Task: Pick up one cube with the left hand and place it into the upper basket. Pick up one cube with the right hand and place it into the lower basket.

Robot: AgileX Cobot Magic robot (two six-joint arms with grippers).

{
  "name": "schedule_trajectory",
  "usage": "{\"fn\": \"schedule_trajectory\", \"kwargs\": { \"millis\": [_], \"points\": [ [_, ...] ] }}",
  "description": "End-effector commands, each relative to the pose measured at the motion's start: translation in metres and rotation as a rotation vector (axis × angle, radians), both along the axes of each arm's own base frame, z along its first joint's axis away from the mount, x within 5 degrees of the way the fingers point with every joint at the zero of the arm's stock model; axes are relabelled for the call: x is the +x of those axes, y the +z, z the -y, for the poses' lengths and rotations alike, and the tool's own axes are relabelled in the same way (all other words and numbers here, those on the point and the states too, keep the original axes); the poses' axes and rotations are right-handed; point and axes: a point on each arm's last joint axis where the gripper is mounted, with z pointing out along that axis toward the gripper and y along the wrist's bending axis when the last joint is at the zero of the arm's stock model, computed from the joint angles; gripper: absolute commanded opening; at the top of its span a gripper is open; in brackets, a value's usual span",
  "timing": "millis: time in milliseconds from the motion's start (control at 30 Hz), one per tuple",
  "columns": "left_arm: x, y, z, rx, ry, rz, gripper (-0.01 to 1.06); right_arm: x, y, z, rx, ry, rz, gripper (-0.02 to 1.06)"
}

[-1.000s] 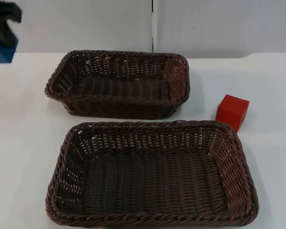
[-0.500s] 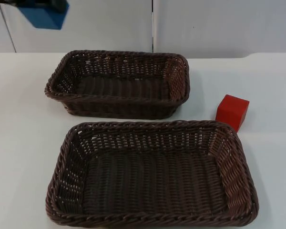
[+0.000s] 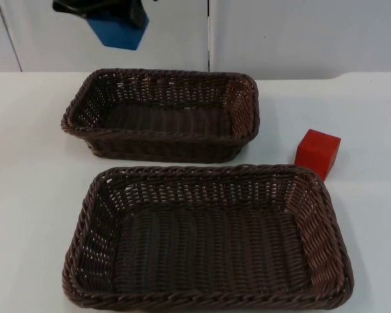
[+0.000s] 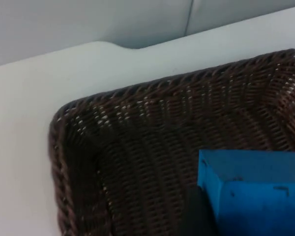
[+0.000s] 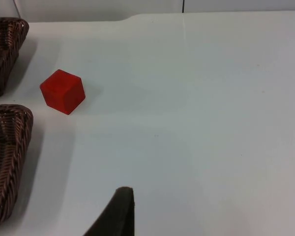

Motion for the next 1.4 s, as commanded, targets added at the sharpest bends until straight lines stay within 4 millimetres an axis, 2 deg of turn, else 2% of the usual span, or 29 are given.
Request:
{"fn": "schedule_trajectory", "kwargs": {
  "millis": [0, 500, 700, 867, 900, 1000, 1367],
  "points": [
    [0.003, 0.001, 0.008, -0.01, -0.013, 0.007, 0.0, 0.0, 0.0, 0.0, -0.008, -0.002, 0.007, 1.05],
    [0.023, -0.023, 0.016, -0.002, -0.019, 0.004, 0.0, 0.0, 0.0, 0.0, -0.008, -0.002, 0.007, 1.05],
    [0.031, -0.048, 0.018, 0.013, -0.02, -0.017, 0.0, 0.0, 0.0, 0.0, -0.008, -0.002, 0.007, 1.05],
    [0.039, -0.079, 0.02, 0.023, -0.014, -0.039, 0.0, 0.0, 0.0, 0.0, -0.008, -0.002, 0.007, 1.05],
    [0.039, -0.079, 0.02, 0.023, -0.014, -0.039, 0.0, 0.0, 0.0, 0.0, -0.008, -0.002, 0.007, 1.05],
    [0.042, -0.1, 0.021, 0.051, -0.034, -0.065, 0.0, 0.0, 0.0, 0.0, -0.008, -0.002, 0.007, 1.05],
    [0.044, -0.139, 0.021, 0.085, -0.05, -0.129, 0.0, 0.0, 0.0, 0.0, -0.008, -0.002, 0.007, 1.05]
  ]
}}
